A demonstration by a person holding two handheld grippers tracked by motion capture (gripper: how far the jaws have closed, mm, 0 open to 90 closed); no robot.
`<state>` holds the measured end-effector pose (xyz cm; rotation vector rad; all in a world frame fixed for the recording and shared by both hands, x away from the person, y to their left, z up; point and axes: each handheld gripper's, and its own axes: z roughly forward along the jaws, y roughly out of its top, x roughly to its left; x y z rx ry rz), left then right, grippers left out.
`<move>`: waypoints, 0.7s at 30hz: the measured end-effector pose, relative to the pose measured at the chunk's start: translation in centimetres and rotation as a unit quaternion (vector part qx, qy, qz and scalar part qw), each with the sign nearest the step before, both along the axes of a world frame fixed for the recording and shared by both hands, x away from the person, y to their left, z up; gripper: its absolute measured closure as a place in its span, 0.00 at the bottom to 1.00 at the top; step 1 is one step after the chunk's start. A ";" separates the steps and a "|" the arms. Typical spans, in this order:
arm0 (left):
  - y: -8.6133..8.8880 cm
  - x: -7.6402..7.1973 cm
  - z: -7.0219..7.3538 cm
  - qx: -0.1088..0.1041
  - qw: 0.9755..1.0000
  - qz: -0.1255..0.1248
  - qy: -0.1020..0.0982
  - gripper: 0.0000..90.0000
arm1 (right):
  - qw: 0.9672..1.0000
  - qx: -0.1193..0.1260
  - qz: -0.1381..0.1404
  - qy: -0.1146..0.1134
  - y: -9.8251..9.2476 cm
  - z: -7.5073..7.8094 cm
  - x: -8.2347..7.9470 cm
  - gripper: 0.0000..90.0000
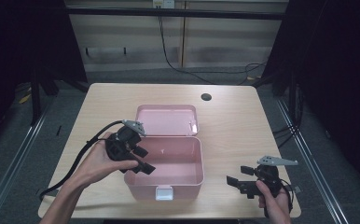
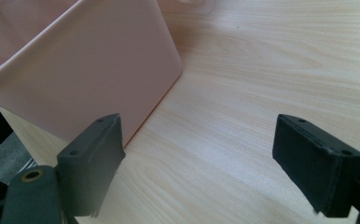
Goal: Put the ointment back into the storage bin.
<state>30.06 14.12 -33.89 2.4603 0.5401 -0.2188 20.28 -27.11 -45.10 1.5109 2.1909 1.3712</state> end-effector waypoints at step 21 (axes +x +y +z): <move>6.7 -1.4 0.2 -0.034 0.998 0.040 -0.026 0.22 | 1.000 -0.001 -0.003 0.002 0.0 -0.1 0.1 0.18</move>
